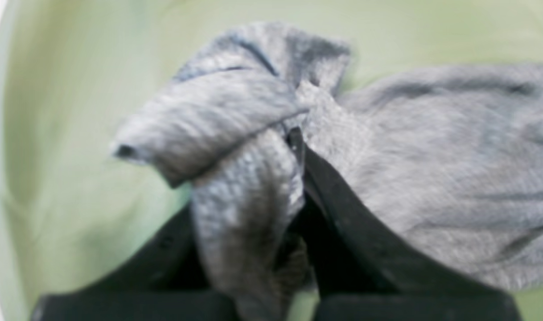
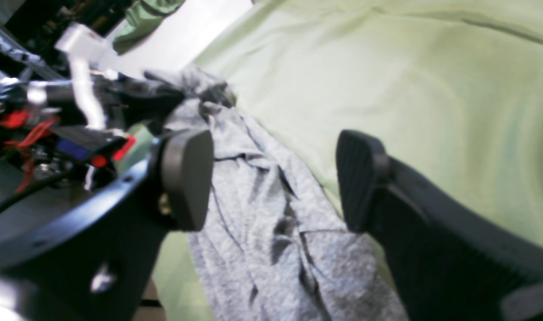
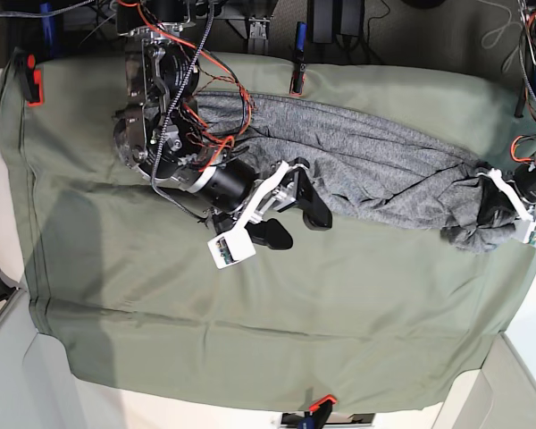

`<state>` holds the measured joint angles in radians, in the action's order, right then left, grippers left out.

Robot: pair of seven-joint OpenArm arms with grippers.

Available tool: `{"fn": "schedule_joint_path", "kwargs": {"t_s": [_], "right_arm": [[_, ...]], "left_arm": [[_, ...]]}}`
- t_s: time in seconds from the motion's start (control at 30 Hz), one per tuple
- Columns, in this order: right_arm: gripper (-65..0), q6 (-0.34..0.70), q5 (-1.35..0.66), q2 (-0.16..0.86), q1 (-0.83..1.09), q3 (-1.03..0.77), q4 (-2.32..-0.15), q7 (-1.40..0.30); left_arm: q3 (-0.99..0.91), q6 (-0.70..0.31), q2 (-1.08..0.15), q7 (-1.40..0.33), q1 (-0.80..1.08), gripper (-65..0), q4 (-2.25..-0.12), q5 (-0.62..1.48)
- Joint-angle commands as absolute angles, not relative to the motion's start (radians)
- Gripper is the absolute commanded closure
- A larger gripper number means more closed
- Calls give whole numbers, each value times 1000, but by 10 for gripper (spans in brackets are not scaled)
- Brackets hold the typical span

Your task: Fold the T-shirt properly

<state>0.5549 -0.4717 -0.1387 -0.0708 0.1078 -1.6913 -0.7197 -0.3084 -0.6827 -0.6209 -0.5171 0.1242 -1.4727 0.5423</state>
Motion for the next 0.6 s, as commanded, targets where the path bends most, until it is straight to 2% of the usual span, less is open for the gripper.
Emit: {"fn": "schedule_joint_path", "kwargs": {"t_s": [0.0, 0.1, 0.2, 0.27, 0.4, 0.53, 0.57], "right_arm": [[-424, 564, -489, -147, -89, 109, -1711, -692], [-424, 564, -487, -147, -89, 109, -1711, -692], [-424, 561, -490, -147, -89, 109, -1713, -692], [-424, 561, -489, -146, -88, 107, -1727, -695], [-424, 560, -490, -112, -88, 84, -1793, -716], [-424, 553, -490, -65, -85, 46, -1868, -721], [-424, 552, -493, -57, -83, 37, -1882, -731]], "left_arm": [[-300, -698, -629, -490, 149, 0, -1574, 564], [-234, -660, -595, -494, 243, 0, -1812, 563], [-108, -579, -554, -494, 268, 0, -1932, 503], [-23, -546, -521, -489, 259, 0, -1923, 399], [110, -542, -458, -490, 215, 0, -1820, 302], [209, -542, -438, -490, 168, -341, -1714, 233], [223, -542, -438, -490, 167, -386, -1704, 222]]}}
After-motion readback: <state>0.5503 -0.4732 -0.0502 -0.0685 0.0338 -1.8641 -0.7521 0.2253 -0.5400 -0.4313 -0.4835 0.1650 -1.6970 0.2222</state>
